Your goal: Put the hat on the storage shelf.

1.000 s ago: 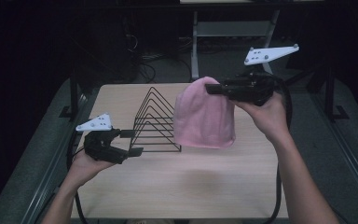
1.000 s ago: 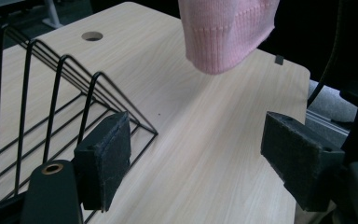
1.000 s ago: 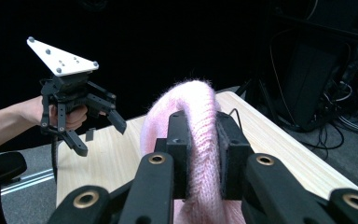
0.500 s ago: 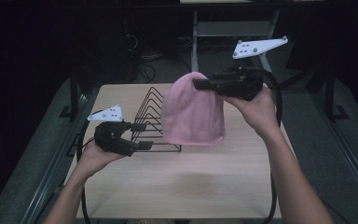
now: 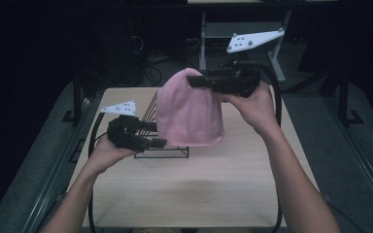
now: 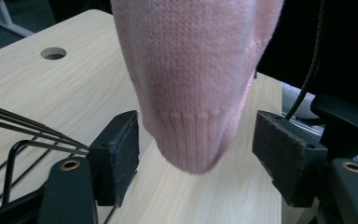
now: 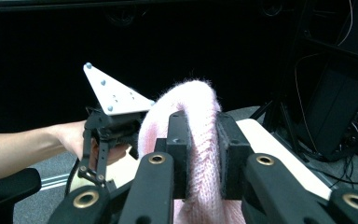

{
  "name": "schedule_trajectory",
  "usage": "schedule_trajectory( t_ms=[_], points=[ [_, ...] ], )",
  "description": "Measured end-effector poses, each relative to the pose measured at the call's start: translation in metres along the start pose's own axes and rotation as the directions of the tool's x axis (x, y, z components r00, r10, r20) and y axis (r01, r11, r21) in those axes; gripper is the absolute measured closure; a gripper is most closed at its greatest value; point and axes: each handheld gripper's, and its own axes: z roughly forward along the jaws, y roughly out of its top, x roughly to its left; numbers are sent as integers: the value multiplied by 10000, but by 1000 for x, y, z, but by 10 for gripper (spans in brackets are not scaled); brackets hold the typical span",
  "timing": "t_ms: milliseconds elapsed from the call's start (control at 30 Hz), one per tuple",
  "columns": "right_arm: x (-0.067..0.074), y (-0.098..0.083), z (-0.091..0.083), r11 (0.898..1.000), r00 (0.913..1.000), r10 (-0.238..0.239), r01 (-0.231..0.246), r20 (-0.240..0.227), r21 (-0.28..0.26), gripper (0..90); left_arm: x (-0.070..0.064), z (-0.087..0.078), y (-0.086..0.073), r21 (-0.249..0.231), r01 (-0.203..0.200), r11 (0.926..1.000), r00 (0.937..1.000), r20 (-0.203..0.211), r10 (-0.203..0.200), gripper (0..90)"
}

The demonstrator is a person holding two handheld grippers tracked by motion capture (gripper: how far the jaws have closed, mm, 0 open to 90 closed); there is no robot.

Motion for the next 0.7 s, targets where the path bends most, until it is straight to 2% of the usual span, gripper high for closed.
schedule_trajectory(
  t_ms=[100, 267, 367, 433, 500, 700],
  points=[
    [-1, 2, 4, 10000, 10000, -5, 5, -37, 19, 777, 6, 2, 2, 82, 105, 9999, 9998, 146, -107, 384],
    [-3, 5, 8, 10000, 10000, -27, 27, -55, -20, 777, 14, -1, 2, 102, 173, 9998, 9993, 339, -176, 581],
    [-4, 5, 9, 10000, 10000, -2, 2, -46, -23, 777, 15, -2, 2, 100, 165, 9998, 9995, 285, -168, 690],
    [-6, 6, 11, 10000, 10000, 28, -29, -57, -58, 777, 17, -5, 5, 180, 22, 9998, 9998, 179, -25, 755],
    [-7, 7, 12, 10000, 10000, 4, -4, -42, -67, 777, 18, -5, 7, 277, -65, 9996, 9999, 115, 61, 784],
    [-14, 13, 17, 9999, 9999, 23, -21, 141, -126, 777, 26, -12, 16, 418, -202, 9989, 9989, -426, 219, 802]
  ],
)
